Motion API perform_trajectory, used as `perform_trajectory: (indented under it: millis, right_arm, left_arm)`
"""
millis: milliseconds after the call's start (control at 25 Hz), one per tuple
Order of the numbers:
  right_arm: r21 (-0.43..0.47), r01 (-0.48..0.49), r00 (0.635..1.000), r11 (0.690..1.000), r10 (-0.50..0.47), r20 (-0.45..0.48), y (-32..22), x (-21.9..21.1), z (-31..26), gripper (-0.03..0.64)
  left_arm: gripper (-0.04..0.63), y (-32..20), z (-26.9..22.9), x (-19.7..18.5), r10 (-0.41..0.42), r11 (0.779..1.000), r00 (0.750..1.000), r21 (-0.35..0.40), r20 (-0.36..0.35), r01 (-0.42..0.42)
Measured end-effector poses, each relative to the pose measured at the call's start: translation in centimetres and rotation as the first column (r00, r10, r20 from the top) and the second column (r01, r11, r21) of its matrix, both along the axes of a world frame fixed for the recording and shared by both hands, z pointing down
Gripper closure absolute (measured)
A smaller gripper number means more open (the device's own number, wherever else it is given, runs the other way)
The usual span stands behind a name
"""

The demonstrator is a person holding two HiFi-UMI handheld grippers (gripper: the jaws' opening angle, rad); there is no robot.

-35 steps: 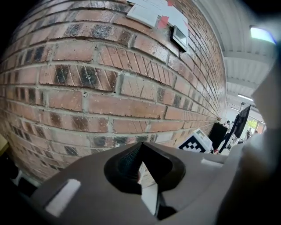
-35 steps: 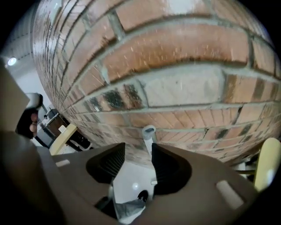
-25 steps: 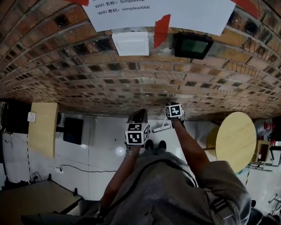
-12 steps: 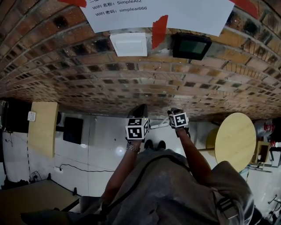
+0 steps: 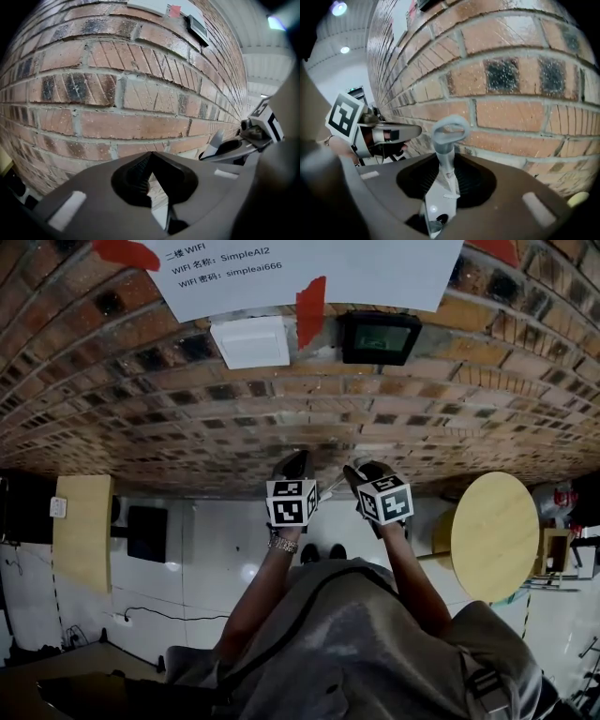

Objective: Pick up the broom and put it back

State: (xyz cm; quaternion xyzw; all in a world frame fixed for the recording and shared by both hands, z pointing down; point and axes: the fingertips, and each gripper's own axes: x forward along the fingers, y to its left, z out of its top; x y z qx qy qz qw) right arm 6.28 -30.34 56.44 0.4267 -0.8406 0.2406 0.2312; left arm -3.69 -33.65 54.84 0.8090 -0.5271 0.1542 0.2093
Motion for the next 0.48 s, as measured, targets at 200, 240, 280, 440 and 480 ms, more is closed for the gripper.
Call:
perform_trajectory:
  millis: [200,240,280,440,480]
  right_arm:
    - [0.023,0.006,1.0,1.0,-0.006,0.022,0.0,-0.4,-1.8,0.515]
    - [0.025,0.009,1.0,1.0,-0.01,0.023,0.1,-0.5,-2.0,0.515]
    - [0.028,0.013,1.0,1.0,-0.014,0.023,0.2,-0.6,-2.1,0.515]
    - [0.031,0.028,1.0,0.999,-0.028,0.013,0.4,-1.1,-2.2,0.515]
    - [0.031,0.03,0.999,0.999,-0.03,0.01,0.5,-1.2,-2.2,0.514]
  left_arm:
    - [0.591,0.0,-0.1,1.2,0.033,0.999,0.999,0.005,-0.003,-0.033]
    - [0.591,0.0,-0.2,1.3,0.034,0.999,0.999,0.01,0.005,-0.034]
    - [0.592,0.0,-0.2,1.2,0.032,0.999,0.999,0.013,0.016,-0.032]
    - [0.591,0.0,-0.1,0.7,0.016,1.0,1.0,-0.012,0.024,-0.016]
    - [0.591,0.0,-0.1,0.6,0.013,1.0,1.0,-0.014,0.013,-0.013]
